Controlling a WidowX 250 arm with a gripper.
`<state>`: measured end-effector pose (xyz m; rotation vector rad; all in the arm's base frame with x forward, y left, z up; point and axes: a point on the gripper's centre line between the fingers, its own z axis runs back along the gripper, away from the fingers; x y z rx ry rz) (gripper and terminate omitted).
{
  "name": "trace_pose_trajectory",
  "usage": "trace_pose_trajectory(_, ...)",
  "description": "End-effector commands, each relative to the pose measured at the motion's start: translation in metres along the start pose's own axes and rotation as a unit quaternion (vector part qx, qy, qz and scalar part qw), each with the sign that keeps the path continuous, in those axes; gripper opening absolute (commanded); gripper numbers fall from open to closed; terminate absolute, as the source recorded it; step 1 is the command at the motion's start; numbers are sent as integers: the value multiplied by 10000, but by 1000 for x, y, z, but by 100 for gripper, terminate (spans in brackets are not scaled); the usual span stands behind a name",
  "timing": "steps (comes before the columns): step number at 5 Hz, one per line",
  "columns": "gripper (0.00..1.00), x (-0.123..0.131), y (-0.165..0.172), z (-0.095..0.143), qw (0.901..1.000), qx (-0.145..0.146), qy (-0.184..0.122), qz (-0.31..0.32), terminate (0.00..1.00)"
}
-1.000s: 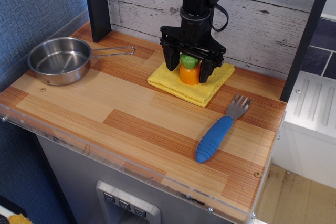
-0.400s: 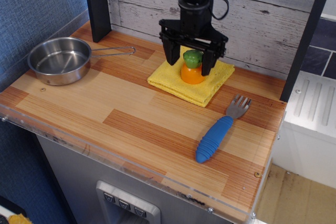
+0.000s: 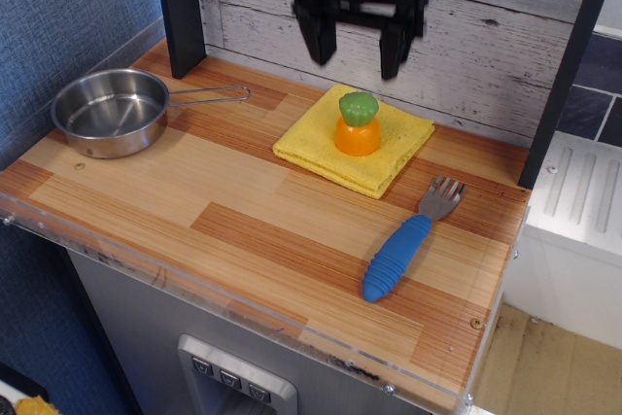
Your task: Place bottle on top of yellow cloth.
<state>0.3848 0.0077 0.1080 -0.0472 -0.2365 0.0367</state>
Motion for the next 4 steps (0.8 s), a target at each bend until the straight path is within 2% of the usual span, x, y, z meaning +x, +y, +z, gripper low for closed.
trace_pose_trajectory(1,100,6,5,59,9982,-98,-593,0,0)
trace_pose_trajectory(3,100,6,5,59,9982,-98,-593,0,0)
trace_pose_trajectory(4,100,6,5,59,9982,-98,-593,0,100)
